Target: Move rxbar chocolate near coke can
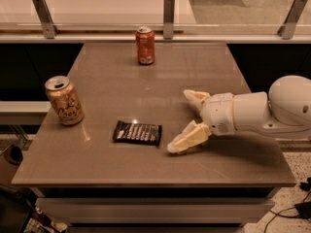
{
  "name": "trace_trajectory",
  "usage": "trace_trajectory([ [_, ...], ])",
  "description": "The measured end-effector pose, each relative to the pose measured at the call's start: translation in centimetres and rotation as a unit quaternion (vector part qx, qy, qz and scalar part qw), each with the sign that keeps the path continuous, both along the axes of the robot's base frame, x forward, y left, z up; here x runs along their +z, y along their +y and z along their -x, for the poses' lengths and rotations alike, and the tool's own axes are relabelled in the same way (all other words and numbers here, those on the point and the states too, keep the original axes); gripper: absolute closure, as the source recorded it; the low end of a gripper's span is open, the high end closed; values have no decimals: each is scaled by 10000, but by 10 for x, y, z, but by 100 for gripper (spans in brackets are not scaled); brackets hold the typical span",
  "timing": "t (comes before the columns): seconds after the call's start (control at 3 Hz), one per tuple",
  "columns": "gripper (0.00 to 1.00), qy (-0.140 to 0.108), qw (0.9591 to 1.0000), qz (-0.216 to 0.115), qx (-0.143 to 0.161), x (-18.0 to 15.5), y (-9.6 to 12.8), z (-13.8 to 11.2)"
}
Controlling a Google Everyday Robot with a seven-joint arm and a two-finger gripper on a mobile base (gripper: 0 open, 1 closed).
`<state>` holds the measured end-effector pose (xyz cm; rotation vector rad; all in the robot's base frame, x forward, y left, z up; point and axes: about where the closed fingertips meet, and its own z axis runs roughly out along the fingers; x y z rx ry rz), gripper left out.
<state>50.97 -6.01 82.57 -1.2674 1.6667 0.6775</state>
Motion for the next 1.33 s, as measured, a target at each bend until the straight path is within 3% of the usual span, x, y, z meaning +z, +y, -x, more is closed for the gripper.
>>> trace_trajectory([
  [0.67,0,340,9992,-193,-76,-3,25,11],
  [1.33,0,303,9988,-386,-76,-11,58,27],
])
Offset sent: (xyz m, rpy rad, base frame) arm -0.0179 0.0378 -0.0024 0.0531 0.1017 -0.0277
